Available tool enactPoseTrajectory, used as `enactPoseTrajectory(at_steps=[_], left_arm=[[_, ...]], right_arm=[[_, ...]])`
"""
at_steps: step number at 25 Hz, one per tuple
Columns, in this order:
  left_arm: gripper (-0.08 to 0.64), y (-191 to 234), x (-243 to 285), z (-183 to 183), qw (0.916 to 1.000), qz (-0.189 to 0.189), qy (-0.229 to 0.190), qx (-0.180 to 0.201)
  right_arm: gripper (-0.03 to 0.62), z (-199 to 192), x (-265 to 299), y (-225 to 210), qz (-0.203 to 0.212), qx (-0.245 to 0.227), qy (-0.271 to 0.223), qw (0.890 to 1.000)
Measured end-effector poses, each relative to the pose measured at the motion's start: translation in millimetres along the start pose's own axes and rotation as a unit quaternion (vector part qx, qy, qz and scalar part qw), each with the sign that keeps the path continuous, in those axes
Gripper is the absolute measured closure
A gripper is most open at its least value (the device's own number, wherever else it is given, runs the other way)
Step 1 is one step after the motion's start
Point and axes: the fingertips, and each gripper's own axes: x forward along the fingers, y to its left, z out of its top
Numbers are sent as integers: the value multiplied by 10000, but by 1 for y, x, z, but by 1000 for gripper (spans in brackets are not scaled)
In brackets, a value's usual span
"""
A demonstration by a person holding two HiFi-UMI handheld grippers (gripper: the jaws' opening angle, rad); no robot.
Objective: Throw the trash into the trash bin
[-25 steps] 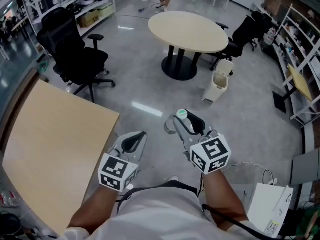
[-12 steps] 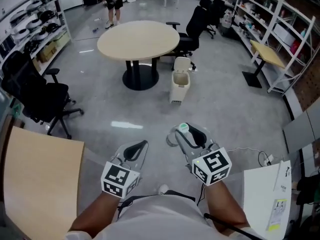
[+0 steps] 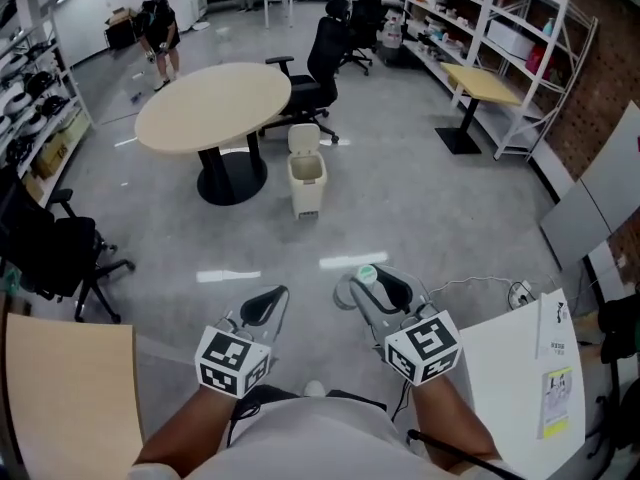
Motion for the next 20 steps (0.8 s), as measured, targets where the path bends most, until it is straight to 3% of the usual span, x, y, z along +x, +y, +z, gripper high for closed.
enactPoseTrajectory(at_steps=[7, 14, 20], left_arm=[[552, -17, 24, 3, 9995, -198, 106, 205], [552, -12, 35, 2, 9996, -235, 163, 85], [552, 1, 47, 2, 9992, -188, 259, 219]], right_arm=[[440, -18, -8, -24, -192, 263, 62, 9994], [441, -24, -2, -31, -230, 280, 183, 9992], [440, -31, 6, -39, -340, 483, 166, 9981]])
